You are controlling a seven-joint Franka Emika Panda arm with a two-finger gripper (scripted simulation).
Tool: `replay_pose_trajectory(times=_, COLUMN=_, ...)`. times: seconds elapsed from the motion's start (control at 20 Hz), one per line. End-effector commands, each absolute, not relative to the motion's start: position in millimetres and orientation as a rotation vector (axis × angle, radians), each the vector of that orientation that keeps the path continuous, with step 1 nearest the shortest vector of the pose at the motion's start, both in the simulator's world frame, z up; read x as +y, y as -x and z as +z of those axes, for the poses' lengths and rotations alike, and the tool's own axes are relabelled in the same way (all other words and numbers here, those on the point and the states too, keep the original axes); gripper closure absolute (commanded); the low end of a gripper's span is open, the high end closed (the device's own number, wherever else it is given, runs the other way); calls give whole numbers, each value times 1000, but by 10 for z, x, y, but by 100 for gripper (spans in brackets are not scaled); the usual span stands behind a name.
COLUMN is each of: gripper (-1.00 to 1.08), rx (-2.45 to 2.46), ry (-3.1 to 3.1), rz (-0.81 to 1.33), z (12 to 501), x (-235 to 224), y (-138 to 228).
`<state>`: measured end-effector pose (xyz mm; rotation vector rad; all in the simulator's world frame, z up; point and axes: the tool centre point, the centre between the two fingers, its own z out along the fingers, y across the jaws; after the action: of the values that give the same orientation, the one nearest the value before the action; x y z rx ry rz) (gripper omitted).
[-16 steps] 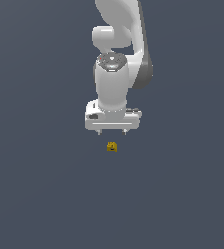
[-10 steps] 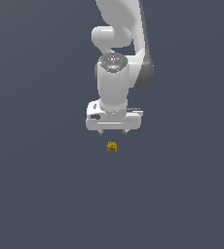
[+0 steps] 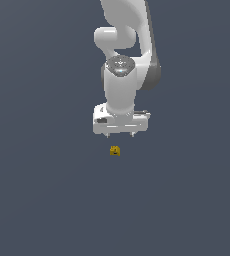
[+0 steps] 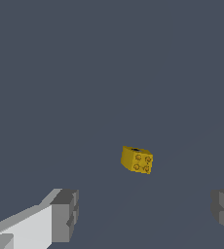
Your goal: Pick up the object and move it to a goal position.
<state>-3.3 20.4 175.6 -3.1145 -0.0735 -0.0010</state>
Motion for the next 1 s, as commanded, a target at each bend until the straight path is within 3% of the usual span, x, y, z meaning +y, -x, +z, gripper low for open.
replay_pose_trajectory(times=0.0, gripper=-92, rx=-74, ry=3114, rz=-1, z=1756, x=203, y=33)
replay_pose_trajectory(times=0.95, gripper=-92, rx=-500, ry=3091, rz=2, z=1536, x=133, y=51)
